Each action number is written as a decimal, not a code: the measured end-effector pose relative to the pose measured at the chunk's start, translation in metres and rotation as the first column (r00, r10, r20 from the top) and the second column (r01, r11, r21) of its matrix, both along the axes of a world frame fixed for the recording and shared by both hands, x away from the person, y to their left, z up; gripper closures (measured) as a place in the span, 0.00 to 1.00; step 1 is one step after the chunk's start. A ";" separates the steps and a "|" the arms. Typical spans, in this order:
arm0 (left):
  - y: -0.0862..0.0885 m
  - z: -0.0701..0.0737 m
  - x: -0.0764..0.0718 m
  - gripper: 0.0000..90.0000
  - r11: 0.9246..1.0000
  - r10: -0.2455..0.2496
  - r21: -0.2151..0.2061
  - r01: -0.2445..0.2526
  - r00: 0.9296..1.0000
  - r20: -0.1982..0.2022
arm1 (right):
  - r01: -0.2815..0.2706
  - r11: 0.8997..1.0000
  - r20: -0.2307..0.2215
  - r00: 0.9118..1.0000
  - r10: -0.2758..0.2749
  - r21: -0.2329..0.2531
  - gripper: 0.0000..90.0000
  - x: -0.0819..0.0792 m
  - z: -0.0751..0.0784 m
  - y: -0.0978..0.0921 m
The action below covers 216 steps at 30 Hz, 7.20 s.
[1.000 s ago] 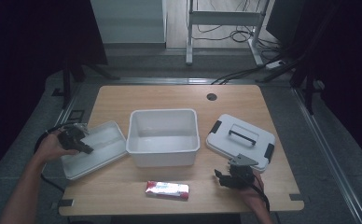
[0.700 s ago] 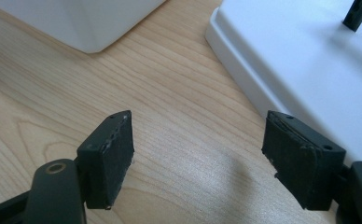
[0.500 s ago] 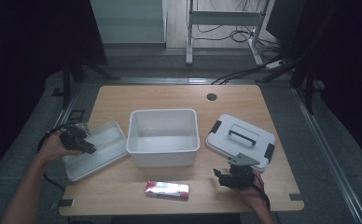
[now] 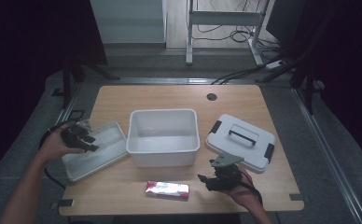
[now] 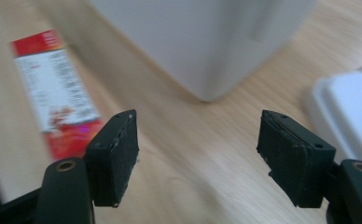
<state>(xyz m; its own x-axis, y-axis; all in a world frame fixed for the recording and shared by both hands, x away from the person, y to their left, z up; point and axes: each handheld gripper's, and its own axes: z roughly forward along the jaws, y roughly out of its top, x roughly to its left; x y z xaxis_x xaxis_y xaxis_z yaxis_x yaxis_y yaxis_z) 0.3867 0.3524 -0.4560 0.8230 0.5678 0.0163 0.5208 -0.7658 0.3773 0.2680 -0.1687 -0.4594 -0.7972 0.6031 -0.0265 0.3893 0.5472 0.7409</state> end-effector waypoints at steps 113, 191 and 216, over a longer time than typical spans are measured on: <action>-0.023 0.000 0.004 0.58 0.999 -0.036 0.019 0.036 0.999 0.019 | -0.551 0.767 -0.176 0.833 0.524 -0.327 0.56 0.144 0.070 0.163; -0.020 -0.016 0.002 0.58 0.999 -0.034 0.018 0.034 0.999 -0.004 | -0.474 0.822 -0.220 0.879 0.422 -0.316 0.49 0.151 0.065 0.161; -0.029 -0.005 0.004 0.58 0.999 -0.038 0.022 0.038 0.999 0.007 | -0.293 0.953 -0.045 0.956 0.290 -0.076 0.47 0.107 0.113 0.054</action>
